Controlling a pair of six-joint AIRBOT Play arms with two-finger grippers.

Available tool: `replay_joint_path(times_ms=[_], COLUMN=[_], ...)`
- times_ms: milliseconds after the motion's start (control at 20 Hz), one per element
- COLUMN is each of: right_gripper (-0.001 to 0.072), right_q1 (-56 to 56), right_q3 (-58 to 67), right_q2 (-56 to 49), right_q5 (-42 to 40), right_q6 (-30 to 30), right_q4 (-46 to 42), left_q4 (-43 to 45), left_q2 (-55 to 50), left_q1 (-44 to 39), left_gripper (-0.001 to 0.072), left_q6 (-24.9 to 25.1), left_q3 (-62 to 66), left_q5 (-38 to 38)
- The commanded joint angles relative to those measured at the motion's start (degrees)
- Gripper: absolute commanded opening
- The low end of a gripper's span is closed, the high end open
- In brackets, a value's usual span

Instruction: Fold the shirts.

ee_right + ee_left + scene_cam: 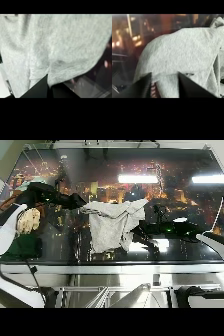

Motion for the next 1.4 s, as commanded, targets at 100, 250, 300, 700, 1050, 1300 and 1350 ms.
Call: replay_joint_path(times_ms=[100, 250, 300, 700, 1050, 1300, 1350], right_gripper=[0.0014, 0.0014, 0.0014, 0.0014, 0.0014, 0.0014, 0.0014], right_q1=[-0.35, -2.62, -3.61, -5.99, -5.99, -5.99, -6.05], right_q3=[0.09, 0.09, 0.09, -0.07, -0.07, -0.07, -0.04], right_q2=[3.82, 9.16, 10.47, 10.45, 10.12, 10.12, 10.19], right_q5=[2.71, 3.56, 4.02, 6.03, 5.42, 5.7, 6.34], right_q6=[-3.1, -2.93, -2.8, -2.64, -2.86, -2.89, -3.02], right_q4=[2.34, 1.62, 1.33, -2.16, -2.19, -2.21, -2.19], left_q4=[8.72, 10.58, 10.6, 10.6, 9.81, 3.43, 2.51], left_q2=[-9.11, -9.31, -9.2, -9.27, -9.29, -9.38, -9.38], left_q1=[-3.26, -3.52, -3.3, 3.39, 0.83, -3.54, -3.76], left_gripper=[-0.0005, -0.0004, -0.0005, 0.0645, 0.0646, 0.0148, 0.0013], left_q6=[-2.67, -3.19, -3.76, -11.13, -11.02, -5.88, -5.57], left_q3=[11.19, 15.1, 16.55, 20.44, 10.14, 10.36, 11.1], left_q5=[14.25, 19.04, 20.02, 21.22, 6.05, 6.73, 8.35])
